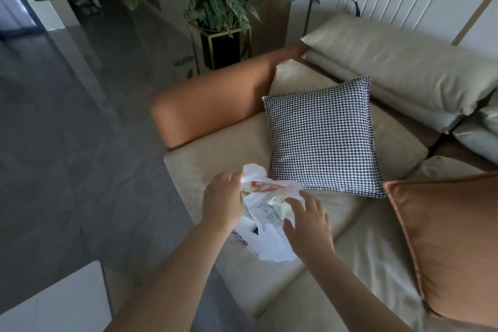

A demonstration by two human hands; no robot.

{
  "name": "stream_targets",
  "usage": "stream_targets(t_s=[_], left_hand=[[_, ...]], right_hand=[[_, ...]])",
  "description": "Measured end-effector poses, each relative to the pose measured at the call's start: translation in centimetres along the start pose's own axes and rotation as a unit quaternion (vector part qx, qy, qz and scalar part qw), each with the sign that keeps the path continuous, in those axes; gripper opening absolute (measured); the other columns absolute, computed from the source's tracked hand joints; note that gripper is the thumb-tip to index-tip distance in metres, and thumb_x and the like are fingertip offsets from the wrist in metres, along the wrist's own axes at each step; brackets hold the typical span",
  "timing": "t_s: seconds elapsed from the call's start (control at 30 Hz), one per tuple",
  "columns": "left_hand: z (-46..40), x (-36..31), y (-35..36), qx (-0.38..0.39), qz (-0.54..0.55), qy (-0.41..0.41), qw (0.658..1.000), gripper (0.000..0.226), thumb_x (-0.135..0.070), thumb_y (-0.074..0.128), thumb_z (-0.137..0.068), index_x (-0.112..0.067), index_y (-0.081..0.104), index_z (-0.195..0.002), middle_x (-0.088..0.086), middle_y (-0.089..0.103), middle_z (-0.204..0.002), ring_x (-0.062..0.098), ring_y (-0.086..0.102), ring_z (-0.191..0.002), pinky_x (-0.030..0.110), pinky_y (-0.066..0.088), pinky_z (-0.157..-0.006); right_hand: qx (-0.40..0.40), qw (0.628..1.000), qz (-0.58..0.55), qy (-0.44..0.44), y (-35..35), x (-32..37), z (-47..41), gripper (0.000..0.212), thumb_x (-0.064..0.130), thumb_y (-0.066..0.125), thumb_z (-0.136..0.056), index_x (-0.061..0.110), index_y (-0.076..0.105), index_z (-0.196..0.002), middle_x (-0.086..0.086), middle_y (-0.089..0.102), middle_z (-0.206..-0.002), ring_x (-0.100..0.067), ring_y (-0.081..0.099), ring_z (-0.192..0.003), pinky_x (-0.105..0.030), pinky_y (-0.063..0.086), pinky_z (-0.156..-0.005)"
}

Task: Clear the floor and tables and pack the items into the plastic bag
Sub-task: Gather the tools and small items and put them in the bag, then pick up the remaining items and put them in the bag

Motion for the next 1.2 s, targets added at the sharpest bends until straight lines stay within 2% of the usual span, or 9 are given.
stream_targets(t_s=[0.1,0.17,0.23,0.37,0.47,0.7,0.83,0.93,1.2], left_hand=[[1.6,0.4,0.4,-0.021,0.035,-0.03,0.999,0.064,-0.019,0.055,-0.091,-0.021,0.025,-0.148,0.004,0.037,-0.145,0.023,0.042,-0.13,0.034,0.044,-0.102],[3.3,0.9,0.6,-0.018,0.039,-0.06,0.997,0.07,-0.024,0.058,-0.091,-0.021,0.02,-0.15,0.003,0.034,-0.15,0.022,0.041,-0.133,0.034,0.043,-0.106],[5.6,1.8,1.1,0.017,0.016,-0.101,0.995,0.066,-0.026,0.053,-0.094,-0.021,0.019,-0.15,0.002,0.031,-0.152,0.021,0.038,-0.136,0.033,0.037,-0.11],[11.3,4.1,2.0,0.107,-0.062,-0.162,0.979,0.054,-0.027,0.043,-0.095,-0.022,0.026,-0.147,0.001,0.039,-0.146,0.021,0.035,-0.136,0.037,0.028,-0.113],[15.4,5.6,2.0,0.146,-0.066,-0.204,0.966,0.052,-0.028,0.04,-0.098,-0.019,0.027,-0.147,0.004,0.037,-0.148,0.022,0.03,-0.139,0.039,0.021,-0.117],[24.9,10.2,2.2,0.163,-0.051,-0.321,0.932,0.055,-0.027,0.043,-0.096,-0.019,0.025,-0.147,0.006,0.036,-0.147,0.025,0.03,-0.139,0.045,0.018,-0.116],[31.7,12.6,2.1,0.175,-0.04,-0.405,0.896,0.058,-0.029,0.045,-0.096,-0.019,0.023,-0.148,0.006,0.036,-0.15,0.023,0.03,-0.141,0.049,0.01,-0.119],[37.3,14.5,2.4,0.174,-0.004,-0.477,0.862,0.06,-0.026,0.05,-0.093,-0.02,0.024,-0.147,0.004,0.038,-0.148,0.022,0.031,-0.141,0.048,0.005,-0.119],[53.2,15.7,3.1,0.162,0.068,-0.606,0.776,0.049,-0.034,0.037,-0.1,-0.019,0.028,-0.145,0.003,0.04,-0.146,0.023,0.033,-0.139,0.046,0.006,-0.12]], right_hand=[[-0.01,0.993,0.073,-0.096,0.7,1.3,-0.3,0.051,0.019,0.084,-0.053,0.018,0.067,-0.102,-0.011,0.064,-0.122,-0.032,0.059,-0.117,-0.054,0.046,-0.093],[-0.006,0.982,0.091,-0.167,1.3,2.6,0.2,0.054,0.02,0.085,-0.05,0.018,0.065,-0.1,-0.009,0.067,-0.115,-0.032,0.062,-0.113,-0.058,0.045,-0.092],[0.008,0.969,0.09,-0.231,2.2,4.0,1.2,0.057,0.024,0.084,-0.051,0.019,0.062,-0.103,-0.005,0.069,-0.111,-0.031,0.063,-0.111,-0.058,0.046,-0.091],[0.067,0.942,0.086,-0.317,4.9,6.5,4.1,0.058,0.03,0.084,-0.05,0.022,0.064,-0.104,0.002,0.069,-0.106,-0.024,0.065,-0.108,-0.05,0.051,-0.089],[0.108,0.92,0.085,-0.368,6.9,8.5,6.3,0.061,0.032,0.084,-0.045,0.021,0.066,-0.102,0.003,0.07,-0.102,-0.022,0.068,-0.102,-0.045,0.054,-0.086],[0.179,0.851,0.074,-0.488,11.5,14.6,13.1,0.061,0.037,0.086,-0.04,0.018,0.065,-0.095,0.001,0.068,-0.086,-0.021,0.068,-0.08,-0.033,0.056,-0.069],[0.205,0.808,0.074,-0.547,13.1,18.7,18.2,0.061,0.039,0.088,-0.037,0.019,0.068,-0.092,0.002,0.068,-0.081,-0.02,0.067,-0.072,-0.029,0.056,-0.064],[0.222,0.768,0.082,-0.595,14.5,21.3,22.6,0.059,0.038,0.088,-0.04,0.018,0.07,-0.093,0.001,0.07,-0.081,-0.019,0.069,-0.073,-0.03,0.057,-0.066],[0.278,0.647,0.105,-0.703,17.6,25.0,36.7,0.053,0.035,0.087,-0.042,0.021,0.063,-0.087,0.006,0.064,-0.074,-0.016,0.066,-0.064,-0.031,0.053,-0.055]])
Point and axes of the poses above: each hand's wrist, its own z-axis away from the middle knuckle, its own y-axis out of the palm, x = y × z, the point moved 5 cm from there along -z, towards the middle knuckle
